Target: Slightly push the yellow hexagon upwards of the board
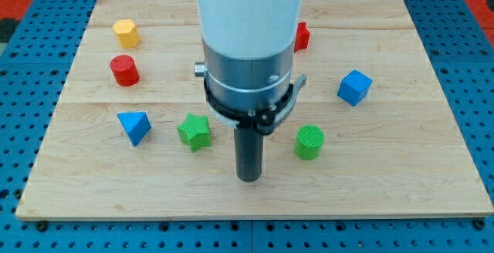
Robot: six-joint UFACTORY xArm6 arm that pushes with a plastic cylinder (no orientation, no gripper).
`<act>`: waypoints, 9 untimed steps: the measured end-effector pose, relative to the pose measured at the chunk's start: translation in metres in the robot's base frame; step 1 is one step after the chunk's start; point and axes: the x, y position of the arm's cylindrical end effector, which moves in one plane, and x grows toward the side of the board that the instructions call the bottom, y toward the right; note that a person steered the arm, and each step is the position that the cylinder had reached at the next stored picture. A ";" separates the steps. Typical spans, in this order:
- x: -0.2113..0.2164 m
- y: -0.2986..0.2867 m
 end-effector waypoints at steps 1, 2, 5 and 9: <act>-0.003 -0.021; -0.038 -0.058; -0.130 -0.081; -0.091 -0.087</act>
